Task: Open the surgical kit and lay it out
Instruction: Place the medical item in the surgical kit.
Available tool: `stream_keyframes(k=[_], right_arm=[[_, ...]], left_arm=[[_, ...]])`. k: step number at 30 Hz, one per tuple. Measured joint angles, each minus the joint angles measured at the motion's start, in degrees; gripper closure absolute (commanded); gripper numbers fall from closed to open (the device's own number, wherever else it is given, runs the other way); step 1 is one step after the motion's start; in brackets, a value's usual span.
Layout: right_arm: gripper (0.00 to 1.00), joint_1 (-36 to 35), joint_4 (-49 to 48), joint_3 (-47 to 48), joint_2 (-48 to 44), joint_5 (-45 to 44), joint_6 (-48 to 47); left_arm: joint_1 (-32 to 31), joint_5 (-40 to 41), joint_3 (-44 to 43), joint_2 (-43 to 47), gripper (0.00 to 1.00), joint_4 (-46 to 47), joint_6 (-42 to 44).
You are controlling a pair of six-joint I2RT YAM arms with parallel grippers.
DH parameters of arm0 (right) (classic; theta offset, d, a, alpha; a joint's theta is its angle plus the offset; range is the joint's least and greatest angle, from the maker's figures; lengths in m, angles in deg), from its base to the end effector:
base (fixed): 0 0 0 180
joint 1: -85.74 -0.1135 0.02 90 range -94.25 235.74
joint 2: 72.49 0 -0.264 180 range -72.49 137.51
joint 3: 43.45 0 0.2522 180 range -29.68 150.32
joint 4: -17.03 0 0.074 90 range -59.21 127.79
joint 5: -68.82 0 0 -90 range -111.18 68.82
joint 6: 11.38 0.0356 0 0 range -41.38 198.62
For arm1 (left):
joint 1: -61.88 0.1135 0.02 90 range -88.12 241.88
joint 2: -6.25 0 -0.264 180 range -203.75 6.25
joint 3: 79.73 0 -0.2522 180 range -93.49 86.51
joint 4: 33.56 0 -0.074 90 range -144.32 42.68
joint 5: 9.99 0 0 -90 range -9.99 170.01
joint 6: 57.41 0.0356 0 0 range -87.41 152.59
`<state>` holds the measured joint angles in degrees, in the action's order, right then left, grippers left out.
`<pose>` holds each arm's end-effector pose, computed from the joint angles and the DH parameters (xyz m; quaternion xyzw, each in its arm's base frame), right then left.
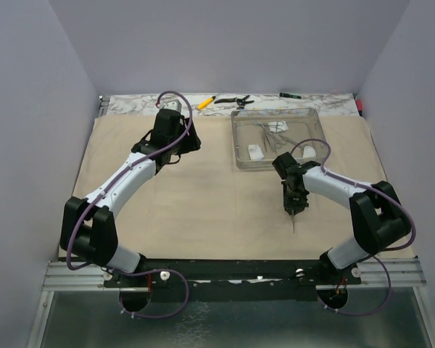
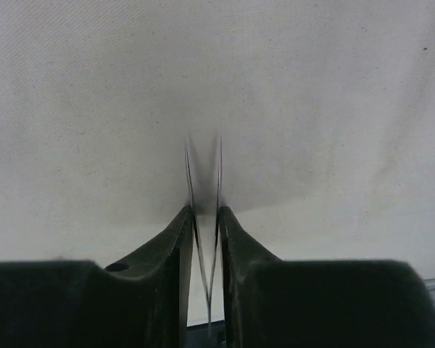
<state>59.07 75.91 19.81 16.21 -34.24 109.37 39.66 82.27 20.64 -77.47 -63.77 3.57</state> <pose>0.2293 0.1062 0.1610 0.0410 0.9915 -0.0760 0.0977 0.3090 -0.1247 0.2962 -0.0616 0.8819 -0.1862 0.4287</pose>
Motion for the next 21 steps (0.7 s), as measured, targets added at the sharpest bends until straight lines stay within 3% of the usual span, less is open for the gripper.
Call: stream_keyframes(k=[3,12,21], right_arm=[[0.58,0.0,0.8,0.3,0.2,0.0,-0.5],[0.53,0.0,4.5,3.6,-0.3,0.9,-0.9],[0.52,0.0,4.7,22.5,-3.0,1.5,-1.2]], left_arm=[[0.3,0.0,0.0,-0.3,0.36,0.0,0.4],[1.2,0.0,0.0,-0.9,0.36,0.0,1.0],[1.8,0.0,0.0,-0.9,0.36,0.0,1.2]])
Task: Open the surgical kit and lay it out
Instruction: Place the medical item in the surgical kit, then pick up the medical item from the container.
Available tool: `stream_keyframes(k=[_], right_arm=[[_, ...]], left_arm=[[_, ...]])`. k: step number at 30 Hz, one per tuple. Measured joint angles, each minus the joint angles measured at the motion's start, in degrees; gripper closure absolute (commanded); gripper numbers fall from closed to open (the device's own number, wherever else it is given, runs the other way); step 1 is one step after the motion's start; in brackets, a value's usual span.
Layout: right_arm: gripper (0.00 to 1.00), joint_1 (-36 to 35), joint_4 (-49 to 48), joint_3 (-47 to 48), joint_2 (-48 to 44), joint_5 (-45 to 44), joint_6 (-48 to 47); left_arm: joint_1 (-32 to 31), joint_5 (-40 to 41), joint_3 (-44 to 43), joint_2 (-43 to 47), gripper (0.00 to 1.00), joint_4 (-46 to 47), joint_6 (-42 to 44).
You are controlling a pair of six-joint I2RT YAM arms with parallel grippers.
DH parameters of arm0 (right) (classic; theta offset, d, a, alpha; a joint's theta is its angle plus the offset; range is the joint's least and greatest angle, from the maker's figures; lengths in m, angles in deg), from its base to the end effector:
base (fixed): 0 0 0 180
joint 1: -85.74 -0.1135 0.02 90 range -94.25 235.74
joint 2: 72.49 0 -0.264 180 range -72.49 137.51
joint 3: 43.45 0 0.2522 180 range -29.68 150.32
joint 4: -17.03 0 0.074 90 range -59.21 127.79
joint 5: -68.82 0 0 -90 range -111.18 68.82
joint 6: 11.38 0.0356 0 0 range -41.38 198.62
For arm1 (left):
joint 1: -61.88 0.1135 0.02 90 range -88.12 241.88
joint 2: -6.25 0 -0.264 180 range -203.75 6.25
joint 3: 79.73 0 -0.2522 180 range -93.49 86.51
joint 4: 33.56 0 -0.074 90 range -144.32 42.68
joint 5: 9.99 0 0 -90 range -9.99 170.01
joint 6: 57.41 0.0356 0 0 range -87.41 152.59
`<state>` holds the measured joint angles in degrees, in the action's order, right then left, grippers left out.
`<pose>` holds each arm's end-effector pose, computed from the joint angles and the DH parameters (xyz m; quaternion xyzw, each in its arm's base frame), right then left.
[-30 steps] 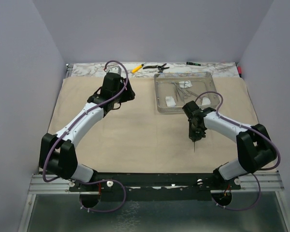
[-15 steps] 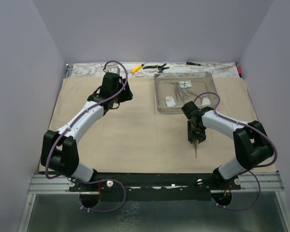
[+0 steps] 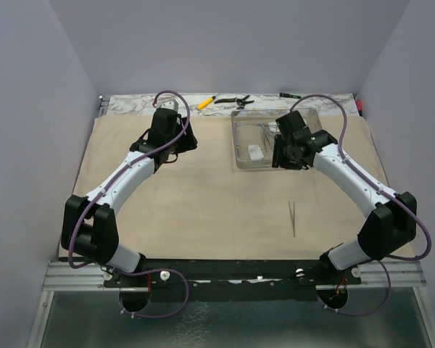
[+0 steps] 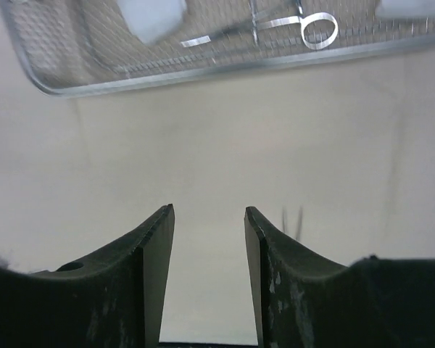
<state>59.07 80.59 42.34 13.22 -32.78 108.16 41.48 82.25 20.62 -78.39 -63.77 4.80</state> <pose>0.2722 0.1287 0.2797 0.0474 0.9675 0.0207 0.2476 0.3155 -0.1159 0.2912 -0.0662 0.8852 -0.1720 0.4271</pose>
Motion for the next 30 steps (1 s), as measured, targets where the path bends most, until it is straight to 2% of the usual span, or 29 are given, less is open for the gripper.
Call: stream_keyframes(k=[5,12,17,24,30], right_arm=[[0.56,0.9,-4.0,11.9,5.2,-0.7,-2.3],[0.59,3.5,-11.6,25.7,22.9,0.7,-6.2],[0.58,6.1,-12.1,33.8,35.8,2.9,-7.0],[0.59,8.9,-11.8,40.3,44.7,5.2,-9.7],[0.62,9.0,-11.7,40.9,46.4,7.1,-11.2]], left_arm=[[0.5,0.0,-0.6,0.0,0.36,-0.1,-0.5],[0.9,-0.8,-5.2,-1.8,0.36,0.1,-1.9],[0.9,-2.4,-6.0,-2.2,0.37,0.1,-2.6],[1.1,-5.1,-7.6,-4.0,0.37,0.0,-4.4],[1.3,-6.7,-7.6,-3.9,0.37,0.0,-5.8]])
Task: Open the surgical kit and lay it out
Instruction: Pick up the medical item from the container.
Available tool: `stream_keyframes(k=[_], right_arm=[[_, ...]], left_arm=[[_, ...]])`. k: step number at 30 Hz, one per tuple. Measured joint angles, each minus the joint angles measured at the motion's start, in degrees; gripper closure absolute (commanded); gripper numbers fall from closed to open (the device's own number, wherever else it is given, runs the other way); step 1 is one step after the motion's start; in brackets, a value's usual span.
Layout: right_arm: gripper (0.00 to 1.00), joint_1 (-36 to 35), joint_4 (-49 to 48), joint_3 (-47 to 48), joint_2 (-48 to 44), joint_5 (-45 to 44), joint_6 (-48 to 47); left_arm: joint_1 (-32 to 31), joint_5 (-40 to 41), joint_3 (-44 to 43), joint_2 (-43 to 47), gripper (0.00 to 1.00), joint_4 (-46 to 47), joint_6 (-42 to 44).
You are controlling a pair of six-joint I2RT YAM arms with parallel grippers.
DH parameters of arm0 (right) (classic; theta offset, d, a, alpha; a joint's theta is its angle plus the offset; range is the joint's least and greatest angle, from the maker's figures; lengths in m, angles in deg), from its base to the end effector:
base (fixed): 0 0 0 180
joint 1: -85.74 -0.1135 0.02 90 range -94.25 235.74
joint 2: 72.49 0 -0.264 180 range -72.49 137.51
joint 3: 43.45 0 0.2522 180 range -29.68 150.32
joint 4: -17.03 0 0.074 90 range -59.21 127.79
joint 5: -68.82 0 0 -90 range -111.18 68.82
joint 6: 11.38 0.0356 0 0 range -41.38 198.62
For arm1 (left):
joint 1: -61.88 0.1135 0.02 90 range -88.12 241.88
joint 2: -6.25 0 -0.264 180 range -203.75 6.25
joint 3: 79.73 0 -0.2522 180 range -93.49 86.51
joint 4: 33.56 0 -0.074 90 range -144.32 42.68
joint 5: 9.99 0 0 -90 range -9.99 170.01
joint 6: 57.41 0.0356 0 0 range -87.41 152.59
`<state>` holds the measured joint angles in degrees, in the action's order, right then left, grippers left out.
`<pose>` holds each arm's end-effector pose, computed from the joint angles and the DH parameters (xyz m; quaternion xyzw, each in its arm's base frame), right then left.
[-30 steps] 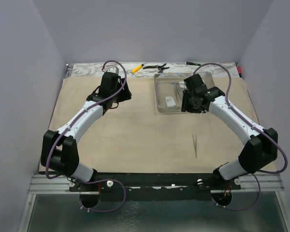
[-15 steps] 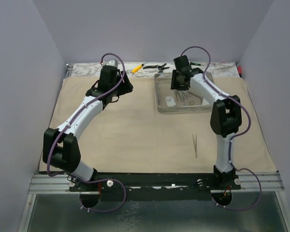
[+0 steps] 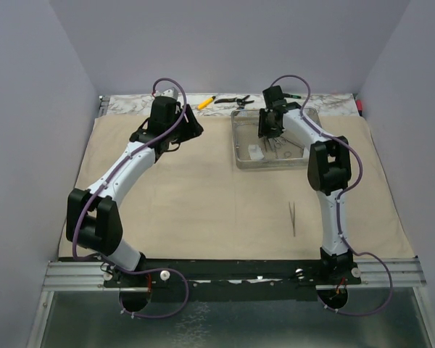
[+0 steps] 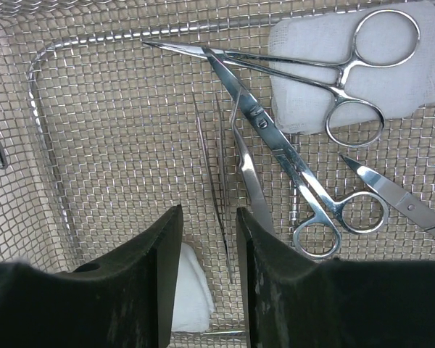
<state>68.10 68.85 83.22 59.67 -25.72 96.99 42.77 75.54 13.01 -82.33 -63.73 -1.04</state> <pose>0.4844 0.1511 0.1929 0.0173 0.9587 0.0508 0.2792 0.3383 -0.1201 0.3144 -0.0913 0.8672 -0.2474 0.4224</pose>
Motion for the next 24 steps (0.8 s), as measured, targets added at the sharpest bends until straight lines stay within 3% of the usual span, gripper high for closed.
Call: stream_keyframes(k=[12,19,24], right_arm=[[0.73,0.0,-0.2,0.6,2.5,-0.2,-0.9],[0.98,0.0,-0.7,0.6,2.8,-0.7,-1.7],[0.99,-0.1,-0.7,1.4,2.8,-0.2,-2.5]], left_arm=[[0.0,-0.1,0.2,0.7,0.38,0.0,-1.1],[0.3,-0.1,0.5,1.6,0.38,0.0,-1.0],[0.6,-0.1,0.7,1.9,0.38,0.0,-1.0]])
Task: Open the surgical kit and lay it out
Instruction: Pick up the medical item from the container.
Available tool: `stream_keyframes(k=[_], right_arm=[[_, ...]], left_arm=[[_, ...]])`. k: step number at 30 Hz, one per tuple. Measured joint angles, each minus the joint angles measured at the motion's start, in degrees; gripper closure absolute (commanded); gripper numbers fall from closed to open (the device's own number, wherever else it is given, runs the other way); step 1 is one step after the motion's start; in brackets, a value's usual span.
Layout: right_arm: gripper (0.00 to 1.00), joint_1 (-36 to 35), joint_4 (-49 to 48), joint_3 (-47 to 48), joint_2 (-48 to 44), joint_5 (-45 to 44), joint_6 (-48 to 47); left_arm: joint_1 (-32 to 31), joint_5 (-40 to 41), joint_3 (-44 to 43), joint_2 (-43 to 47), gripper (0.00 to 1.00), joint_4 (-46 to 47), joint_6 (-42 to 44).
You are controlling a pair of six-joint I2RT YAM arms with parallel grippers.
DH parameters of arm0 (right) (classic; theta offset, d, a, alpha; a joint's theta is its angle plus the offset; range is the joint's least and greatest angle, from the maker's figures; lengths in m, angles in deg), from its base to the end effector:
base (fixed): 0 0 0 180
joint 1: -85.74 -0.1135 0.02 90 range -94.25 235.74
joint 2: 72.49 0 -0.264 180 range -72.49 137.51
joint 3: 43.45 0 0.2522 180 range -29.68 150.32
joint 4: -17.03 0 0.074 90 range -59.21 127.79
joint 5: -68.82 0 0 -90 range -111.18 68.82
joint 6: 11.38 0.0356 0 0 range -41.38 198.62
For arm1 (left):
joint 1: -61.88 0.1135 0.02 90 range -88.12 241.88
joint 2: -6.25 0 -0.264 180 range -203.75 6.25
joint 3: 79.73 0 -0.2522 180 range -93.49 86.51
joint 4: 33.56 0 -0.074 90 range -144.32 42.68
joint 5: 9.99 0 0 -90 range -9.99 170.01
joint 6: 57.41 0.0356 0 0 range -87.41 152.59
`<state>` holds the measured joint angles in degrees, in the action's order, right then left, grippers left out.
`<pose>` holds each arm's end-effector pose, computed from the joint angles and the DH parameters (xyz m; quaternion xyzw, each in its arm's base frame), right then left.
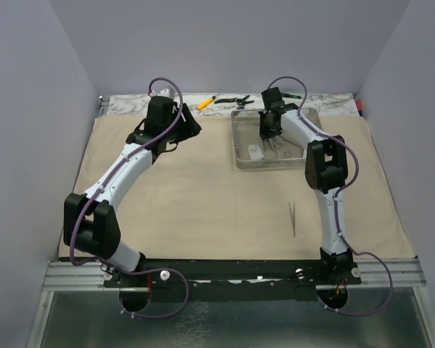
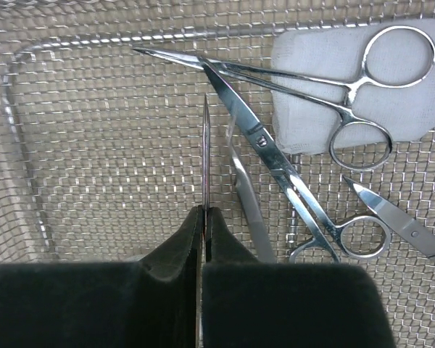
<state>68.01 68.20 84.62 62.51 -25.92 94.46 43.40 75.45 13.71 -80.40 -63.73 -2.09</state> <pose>0.4913 0.1540 0.1768 -0.0045 0.9607 0.0412 0.2743 0.3323 -0.1141 0.3215 -0.1025 0.8606 -0.2535 0.4296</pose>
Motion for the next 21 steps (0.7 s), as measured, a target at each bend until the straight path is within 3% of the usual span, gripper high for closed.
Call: stream_keyframes(k=[6,11,21], right_arm=[[0.99,-1.0,0.2,0.9,-3.1,5.5,0.5],[0.99,-1.4,-1.1,-2.2,-14.4,11.5,3.9],[0.99,-1.5,-2.8,-26.7,-43.1,17.0,11.3]], left_arm=[[0.4,0.0,0.0,0.3,0.38,0.0,0.1],[0.8,0.0,0.1,0.5,0.38,0.0,0.3],[1.2,0.0,2.1,3.1,0.38,0.0,1.5]])
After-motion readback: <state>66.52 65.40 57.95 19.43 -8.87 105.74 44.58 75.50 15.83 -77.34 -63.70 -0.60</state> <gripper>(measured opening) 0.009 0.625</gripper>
